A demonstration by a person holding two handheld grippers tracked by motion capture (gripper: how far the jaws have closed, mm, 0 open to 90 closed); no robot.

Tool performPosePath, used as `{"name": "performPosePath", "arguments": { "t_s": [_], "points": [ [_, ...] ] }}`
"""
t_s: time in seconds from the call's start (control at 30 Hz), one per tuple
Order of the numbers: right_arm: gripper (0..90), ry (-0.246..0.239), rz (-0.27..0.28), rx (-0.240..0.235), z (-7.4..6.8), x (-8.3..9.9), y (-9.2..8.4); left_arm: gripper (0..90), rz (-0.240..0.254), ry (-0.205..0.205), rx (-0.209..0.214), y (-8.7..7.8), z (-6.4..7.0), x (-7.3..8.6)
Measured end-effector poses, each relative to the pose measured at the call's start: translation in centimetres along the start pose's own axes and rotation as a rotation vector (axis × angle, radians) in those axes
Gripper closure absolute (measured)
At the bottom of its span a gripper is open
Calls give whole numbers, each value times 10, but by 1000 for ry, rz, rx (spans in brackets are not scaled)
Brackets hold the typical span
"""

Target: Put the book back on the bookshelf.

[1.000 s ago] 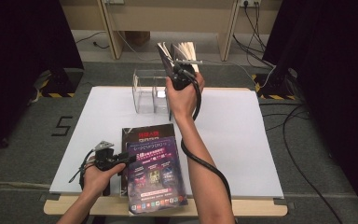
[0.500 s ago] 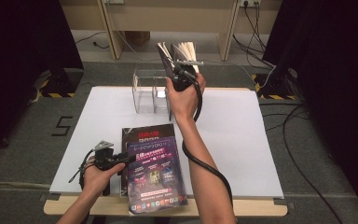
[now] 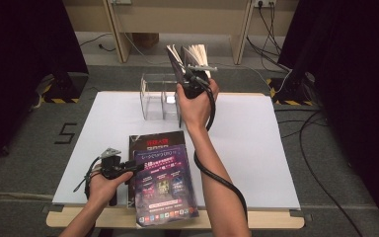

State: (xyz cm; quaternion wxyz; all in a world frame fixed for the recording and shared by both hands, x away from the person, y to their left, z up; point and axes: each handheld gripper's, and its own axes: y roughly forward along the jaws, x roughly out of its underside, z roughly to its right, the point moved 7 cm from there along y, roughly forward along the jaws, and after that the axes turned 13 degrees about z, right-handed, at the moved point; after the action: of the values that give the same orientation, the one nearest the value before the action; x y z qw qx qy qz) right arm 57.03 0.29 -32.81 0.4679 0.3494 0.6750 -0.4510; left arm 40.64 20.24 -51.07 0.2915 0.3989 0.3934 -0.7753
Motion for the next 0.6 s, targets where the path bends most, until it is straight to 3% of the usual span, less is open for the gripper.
{"name": "performPosePath", "arguments": {
  "t_s": [0.6],
  "points": [
    [597,13,-15,-22,10,12,-16,516,8,-5,-24,0,-4,-2]
  ]
}}
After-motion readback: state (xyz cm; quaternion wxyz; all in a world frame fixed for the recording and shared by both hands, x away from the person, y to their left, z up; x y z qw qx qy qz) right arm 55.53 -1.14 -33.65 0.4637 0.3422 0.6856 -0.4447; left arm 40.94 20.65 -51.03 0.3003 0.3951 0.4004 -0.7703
